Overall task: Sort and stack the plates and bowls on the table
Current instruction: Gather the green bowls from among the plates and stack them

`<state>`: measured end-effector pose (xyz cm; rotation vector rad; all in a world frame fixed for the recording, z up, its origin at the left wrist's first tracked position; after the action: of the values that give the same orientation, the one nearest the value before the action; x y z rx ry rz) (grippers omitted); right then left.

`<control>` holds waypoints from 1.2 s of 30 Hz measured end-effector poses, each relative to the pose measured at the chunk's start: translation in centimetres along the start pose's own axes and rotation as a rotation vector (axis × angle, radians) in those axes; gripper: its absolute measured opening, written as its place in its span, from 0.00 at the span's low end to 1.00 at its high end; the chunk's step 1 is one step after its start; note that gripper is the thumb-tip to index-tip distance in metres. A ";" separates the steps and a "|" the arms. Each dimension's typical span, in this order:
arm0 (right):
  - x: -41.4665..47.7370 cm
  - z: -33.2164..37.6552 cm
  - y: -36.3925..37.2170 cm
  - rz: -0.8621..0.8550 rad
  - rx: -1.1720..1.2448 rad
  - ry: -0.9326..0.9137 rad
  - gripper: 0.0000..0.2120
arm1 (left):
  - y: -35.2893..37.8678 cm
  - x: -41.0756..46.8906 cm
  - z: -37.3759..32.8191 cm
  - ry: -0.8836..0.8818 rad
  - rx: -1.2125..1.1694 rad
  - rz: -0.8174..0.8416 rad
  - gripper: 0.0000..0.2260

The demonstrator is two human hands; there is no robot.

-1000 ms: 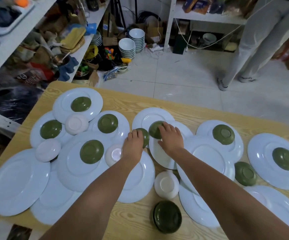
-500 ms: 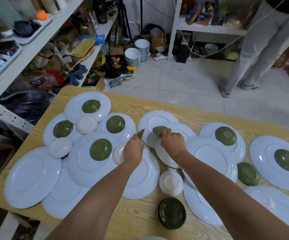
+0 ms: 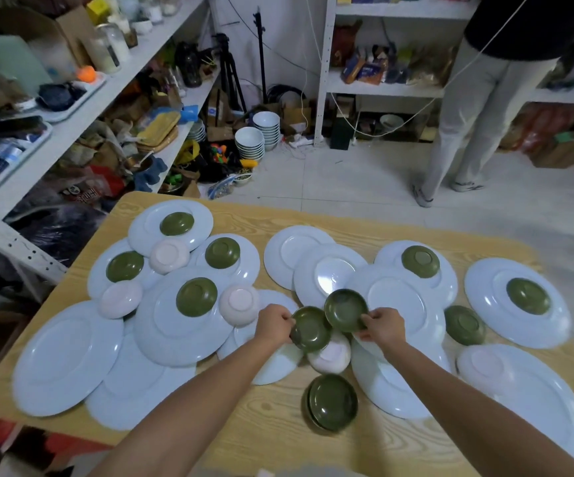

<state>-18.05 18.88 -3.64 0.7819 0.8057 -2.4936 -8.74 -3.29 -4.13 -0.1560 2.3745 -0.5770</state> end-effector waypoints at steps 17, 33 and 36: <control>-6.5 -8.6 2.6 0.355 -0.116 0.016 0.13 | 7.2 -6.0 3.6 -0.066 0.157 0.157 0.16; -3.8 3.0 7.2 0.112 -0.889 -0.390 0.21 | -7.7 -9.3 8.3 -0.116 0.295 -0.495 0.12; -3.1 7.5 10.8 0.111 -0.848 -0.453 0.20 | -11.8 -9.2 9.8 -0.102 0.268 -0.568 0.10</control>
<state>-12.93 6.71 -0.97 -0.0346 1.4152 -1.8267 4.09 -15.01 -0.02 -0.7332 2.1168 -1.1139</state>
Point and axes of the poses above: each hand's wrist, its own x-axis towards the middle knuckle, its own y-axis out of the palm, z = x × y, the point moved 7 cm from there along x, towards the middle knuckle, and after that the axes turned 12 degrees about z, right-handed, at the moved point
